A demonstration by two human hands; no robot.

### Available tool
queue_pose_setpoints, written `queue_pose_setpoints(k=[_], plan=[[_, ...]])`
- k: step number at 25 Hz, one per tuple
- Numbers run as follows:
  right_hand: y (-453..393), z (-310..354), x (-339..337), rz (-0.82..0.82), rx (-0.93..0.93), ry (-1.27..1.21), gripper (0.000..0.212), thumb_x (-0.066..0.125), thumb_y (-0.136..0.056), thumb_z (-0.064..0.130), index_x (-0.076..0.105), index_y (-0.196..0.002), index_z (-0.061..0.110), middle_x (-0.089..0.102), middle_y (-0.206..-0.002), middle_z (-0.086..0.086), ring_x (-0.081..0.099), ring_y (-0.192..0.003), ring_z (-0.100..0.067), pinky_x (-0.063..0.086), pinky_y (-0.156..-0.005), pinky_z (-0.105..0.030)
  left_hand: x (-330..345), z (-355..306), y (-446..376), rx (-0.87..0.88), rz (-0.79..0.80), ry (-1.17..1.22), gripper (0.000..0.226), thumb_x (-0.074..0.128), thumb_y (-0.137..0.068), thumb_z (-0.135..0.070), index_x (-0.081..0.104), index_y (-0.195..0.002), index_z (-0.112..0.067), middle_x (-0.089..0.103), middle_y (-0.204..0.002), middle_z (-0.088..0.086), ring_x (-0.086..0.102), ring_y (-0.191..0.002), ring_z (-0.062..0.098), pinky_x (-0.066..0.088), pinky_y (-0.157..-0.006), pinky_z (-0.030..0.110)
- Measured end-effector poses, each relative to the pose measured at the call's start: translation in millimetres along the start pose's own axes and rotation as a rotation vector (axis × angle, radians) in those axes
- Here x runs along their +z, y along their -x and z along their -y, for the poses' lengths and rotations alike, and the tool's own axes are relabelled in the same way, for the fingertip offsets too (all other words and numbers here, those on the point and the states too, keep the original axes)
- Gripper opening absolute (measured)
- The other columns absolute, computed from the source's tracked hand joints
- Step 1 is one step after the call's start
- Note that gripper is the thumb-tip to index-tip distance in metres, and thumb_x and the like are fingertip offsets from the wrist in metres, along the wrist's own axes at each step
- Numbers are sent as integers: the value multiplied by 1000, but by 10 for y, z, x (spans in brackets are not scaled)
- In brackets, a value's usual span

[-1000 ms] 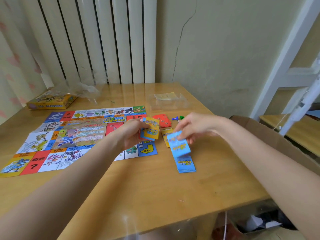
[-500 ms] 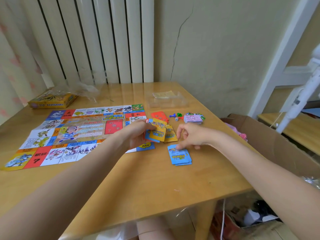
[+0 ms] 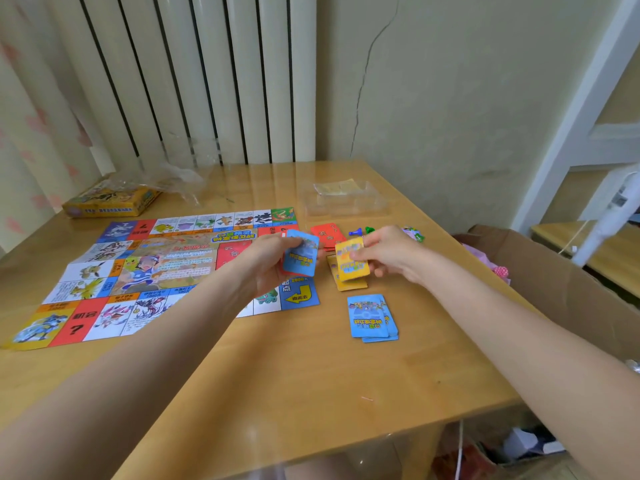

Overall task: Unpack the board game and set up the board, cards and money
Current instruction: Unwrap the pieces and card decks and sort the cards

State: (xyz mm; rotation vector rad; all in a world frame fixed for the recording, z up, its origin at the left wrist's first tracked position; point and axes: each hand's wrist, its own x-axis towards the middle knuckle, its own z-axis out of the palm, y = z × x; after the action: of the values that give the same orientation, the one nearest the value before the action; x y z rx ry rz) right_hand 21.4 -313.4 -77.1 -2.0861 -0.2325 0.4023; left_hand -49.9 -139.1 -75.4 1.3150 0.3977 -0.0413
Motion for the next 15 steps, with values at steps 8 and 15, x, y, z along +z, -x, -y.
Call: queue_pose_setpoints(k=[8,15], plan=[[-22,42,140,-152,-154,260,37,71,-80,33,52,-102,10,49,-93,0,48,-81,-17,40,-63,-28,47,46,-40,51,-20,10,5,53,-92,-4,57,-89,-6,64,-82,10,66,-52,11,55,-47,24],[20,143,70,54,-186,-101,14,71,-80,7,59,-86,5,62,-74,-15,51,-49,-13,44,-39,-17,154,10,56,12,233,38,20,41,-95,-2,61,-96,-3,73,-77,8,71,-66,16,58,-64,29]])
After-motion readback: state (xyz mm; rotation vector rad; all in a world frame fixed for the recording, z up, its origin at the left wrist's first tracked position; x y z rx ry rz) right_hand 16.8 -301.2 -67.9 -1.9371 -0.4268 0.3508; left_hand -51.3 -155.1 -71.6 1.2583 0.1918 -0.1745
